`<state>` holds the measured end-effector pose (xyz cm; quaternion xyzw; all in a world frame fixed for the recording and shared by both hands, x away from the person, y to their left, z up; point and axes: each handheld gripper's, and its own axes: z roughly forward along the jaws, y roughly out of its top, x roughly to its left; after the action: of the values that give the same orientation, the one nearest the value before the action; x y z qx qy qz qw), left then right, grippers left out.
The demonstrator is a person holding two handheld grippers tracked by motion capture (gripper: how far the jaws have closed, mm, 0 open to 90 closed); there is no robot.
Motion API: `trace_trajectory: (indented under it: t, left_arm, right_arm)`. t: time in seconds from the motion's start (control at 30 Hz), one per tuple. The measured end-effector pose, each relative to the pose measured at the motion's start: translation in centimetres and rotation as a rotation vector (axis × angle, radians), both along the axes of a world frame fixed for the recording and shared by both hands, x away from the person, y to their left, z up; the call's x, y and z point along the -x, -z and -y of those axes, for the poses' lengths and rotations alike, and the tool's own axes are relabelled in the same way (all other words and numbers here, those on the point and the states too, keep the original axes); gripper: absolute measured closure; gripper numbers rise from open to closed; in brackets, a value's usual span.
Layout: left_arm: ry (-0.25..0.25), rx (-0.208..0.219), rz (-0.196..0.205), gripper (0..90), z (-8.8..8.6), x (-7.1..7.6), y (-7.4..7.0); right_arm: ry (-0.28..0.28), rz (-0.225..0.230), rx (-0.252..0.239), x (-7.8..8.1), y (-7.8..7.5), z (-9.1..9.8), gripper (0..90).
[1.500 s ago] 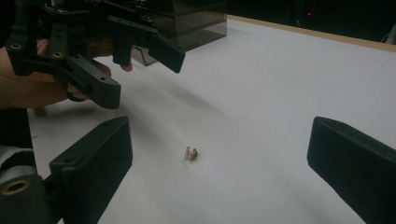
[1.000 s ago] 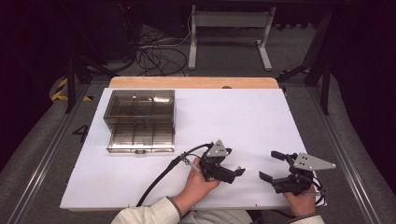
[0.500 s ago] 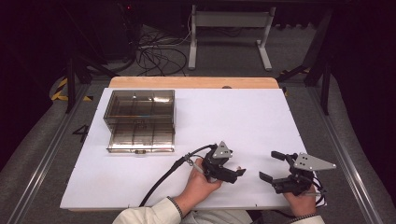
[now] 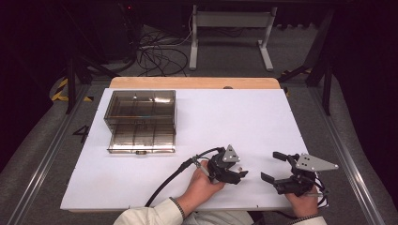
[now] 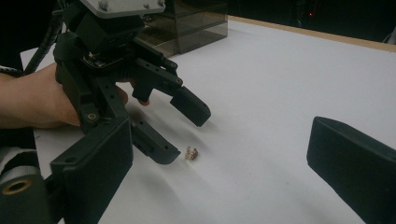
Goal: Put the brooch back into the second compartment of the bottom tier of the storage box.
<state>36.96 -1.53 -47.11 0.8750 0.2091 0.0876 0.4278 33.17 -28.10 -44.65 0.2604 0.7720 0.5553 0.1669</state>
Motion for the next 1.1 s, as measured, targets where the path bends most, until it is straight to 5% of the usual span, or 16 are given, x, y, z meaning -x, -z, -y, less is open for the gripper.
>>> trace_trajectory:
  t: [0.5,0.83,1.1]
  left_arm:
    - [0.010,-0.103,0.016,55.3,1.1,0.1,0.2]
    - [0.050,-0.124,0.058,76.1,1.5,0.6,0.2]
    - [0.049,-0.124,0.055,78.8,1.5,0.6,0.2]
  right_arm:
    - [-0.006,-0.006,0.001,-0.1,0.1,0.0,7.7]
    - [-0.014,-0.014,-0.006,-0.1,0.1,0.0,8.0]
    - [-0.015,-0.014,-0.004,-0.1,0.1,0.0,8.1]
